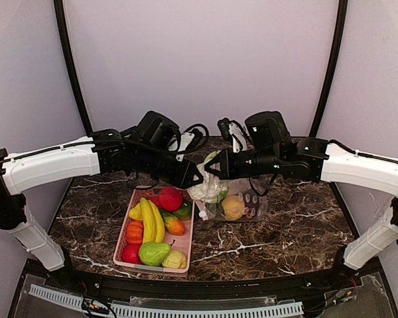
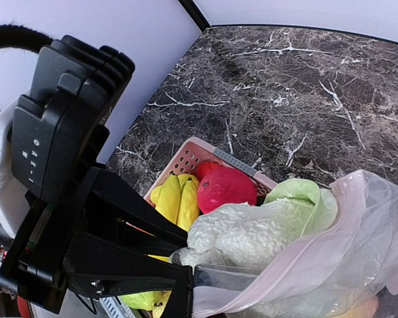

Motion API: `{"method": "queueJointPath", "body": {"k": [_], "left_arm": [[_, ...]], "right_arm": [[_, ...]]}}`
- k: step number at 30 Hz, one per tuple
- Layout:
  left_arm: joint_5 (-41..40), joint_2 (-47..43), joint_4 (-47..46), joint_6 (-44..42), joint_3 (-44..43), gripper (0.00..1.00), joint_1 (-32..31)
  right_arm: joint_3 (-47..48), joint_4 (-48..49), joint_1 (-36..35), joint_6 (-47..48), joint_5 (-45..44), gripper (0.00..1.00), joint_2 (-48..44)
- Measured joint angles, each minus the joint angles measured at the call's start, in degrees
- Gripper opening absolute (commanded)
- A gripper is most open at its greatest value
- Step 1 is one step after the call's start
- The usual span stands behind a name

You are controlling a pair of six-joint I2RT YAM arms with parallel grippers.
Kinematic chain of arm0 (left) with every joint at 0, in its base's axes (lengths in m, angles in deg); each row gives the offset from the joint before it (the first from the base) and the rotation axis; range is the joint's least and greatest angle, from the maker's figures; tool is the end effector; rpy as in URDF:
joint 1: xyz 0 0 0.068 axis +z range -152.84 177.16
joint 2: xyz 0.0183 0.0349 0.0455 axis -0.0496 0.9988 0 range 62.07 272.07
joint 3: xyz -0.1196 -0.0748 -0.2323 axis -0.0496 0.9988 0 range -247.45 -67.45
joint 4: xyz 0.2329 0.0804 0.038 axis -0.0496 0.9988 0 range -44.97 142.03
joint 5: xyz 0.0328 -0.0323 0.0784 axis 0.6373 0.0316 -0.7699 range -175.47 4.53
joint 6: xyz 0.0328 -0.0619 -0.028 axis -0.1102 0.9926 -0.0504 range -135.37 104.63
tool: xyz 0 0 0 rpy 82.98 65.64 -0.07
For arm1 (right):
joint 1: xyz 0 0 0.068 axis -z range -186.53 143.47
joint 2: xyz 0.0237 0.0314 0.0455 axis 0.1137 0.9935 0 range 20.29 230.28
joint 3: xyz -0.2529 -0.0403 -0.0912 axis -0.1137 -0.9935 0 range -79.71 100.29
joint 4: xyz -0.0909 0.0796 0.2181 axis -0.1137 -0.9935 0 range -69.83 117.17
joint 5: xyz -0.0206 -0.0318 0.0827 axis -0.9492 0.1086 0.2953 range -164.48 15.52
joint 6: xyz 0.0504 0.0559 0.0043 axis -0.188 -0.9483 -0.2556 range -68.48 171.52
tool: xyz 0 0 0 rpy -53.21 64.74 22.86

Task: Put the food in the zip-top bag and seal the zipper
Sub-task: Place the fake vegetable in the zipper food storage bag.

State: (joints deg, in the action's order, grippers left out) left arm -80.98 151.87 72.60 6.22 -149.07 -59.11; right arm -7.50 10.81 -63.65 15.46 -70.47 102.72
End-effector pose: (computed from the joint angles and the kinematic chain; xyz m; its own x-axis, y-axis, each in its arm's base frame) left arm 0.2007 -0.3095 0.3225 -0.6197 0.2675 -0.7378 0.6844 0.6444 -0.3412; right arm 0.1849 0.2940 0.3306 -0.7095 -0.0161 -0.7045 -0.5618 0.6165 0.5517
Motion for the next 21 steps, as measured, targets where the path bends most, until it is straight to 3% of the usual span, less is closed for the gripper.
{"method": "queueJointPath", "body": {"k": [21], "left_arm": [[1.4, 2.71, -6.93, 2.47, 0.74, 0.08, 0.0]], "right_arm": [[-0.02, 2.58, 0.09, -0.28, -0.17, 0.0, 0.31]]}}
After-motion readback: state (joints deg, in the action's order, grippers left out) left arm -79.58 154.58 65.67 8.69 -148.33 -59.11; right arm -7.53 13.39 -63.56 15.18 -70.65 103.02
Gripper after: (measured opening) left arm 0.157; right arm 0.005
